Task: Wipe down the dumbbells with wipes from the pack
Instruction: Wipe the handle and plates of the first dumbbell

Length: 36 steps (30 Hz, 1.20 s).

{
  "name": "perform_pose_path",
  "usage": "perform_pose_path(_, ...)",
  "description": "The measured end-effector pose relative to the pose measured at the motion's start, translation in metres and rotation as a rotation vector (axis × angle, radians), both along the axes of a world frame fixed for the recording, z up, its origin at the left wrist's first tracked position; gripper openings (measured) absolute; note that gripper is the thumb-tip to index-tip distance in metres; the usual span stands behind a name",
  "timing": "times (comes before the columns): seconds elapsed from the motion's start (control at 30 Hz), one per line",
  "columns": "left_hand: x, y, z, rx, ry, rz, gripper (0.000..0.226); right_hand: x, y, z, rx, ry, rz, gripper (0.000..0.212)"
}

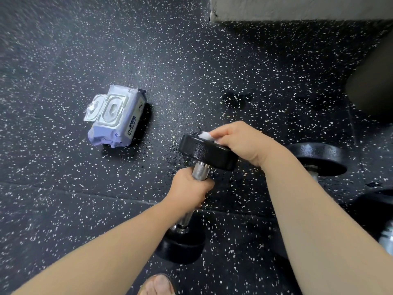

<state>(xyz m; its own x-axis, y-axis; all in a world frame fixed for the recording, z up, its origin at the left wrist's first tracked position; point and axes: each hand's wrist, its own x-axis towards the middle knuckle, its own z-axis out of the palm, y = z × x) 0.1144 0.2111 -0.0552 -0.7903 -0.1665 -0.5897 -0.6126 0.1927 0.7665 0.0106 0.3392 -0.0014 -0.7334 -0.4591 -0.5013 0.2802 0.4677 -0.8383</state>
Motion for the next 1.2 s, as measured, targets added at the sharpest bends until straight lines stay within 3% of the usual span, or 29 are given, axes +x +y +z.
perform_pose_path(0.13, 0.0, -0.001, -0.001, 0.017, 0.004, 0.024, 0.025, 0.02, 0.024, 0.005, 0.094, 0.052, -0.082, 0.033)
perform_pose_path(0.33, 0.002, -0.007, 0.004, 0.057, 0.018, 0.032, 0.026, 0.046, 0.003, 0.04, -0.007, 0.373, -0.002, 0.031)
perform_pose_path(0.5, 0.003, -0.007, 0.005, 0.037, 0.021, 0.041, 0.027, 0.011, -0.043, 0.039, 0.044, 0.257, 0.168, 0.039)
perform_pose_path(0.6, 0.005, -0.003, 0.006, 0.041, 0.023, 0.029, 0.027, -0.007, -0.051, 0.03, 0.063, 0.155, 0.222, 0.033)
perform_pose_path(0.93, 0.004, -0.001, 0.003, -0.066, 0.043, -0.024, 0.023, -0.001, 0.009, -0.01, 0.178, -0.044, -0.034, 0.057)
perform_pose_path(1.2, 0.005, -0.002, 0.006, -0.069, 0.04, -0.059, 0.019, 0.037, 0.018, 0.027, 0.307, 0.118, -0.136, 0.044)
